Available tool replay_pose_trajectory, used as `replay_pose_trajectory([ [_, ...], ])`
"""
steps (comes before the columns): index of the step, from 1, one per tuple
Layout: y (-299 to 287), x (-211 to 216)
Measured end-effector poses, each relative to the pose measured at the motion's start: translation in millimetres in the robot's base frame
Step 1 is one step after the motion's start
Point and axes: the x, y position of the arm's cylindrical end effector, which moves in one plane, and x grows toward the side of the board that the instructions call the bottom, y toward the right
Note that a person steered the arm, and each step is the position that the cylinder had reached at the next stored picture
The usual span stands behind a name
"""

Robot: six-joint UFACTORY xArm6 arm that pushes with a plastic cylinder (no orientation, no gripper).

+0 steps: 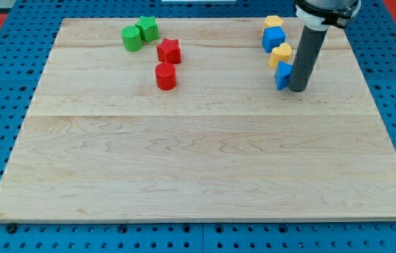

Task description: Push yellow heart left a bit

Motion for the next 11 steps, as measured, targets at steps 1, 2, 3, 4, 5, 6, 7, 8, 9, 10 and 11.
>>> replay_pose_trajectory([
  [1,2.5,-1.8],
  [2,37.8,-10.4],
  [3,56.5,-13.2],
  [4,74.8,-49.7],
  [5,41.9,-55.3],
  [6,22.6,-63.6],
  [7,13.0,-68.5],
  [8,5.1,-68.5],
  [9,4.3,-68.5],
  [10,6.6,-67.9],
  [11,44.0,-67.9],
])
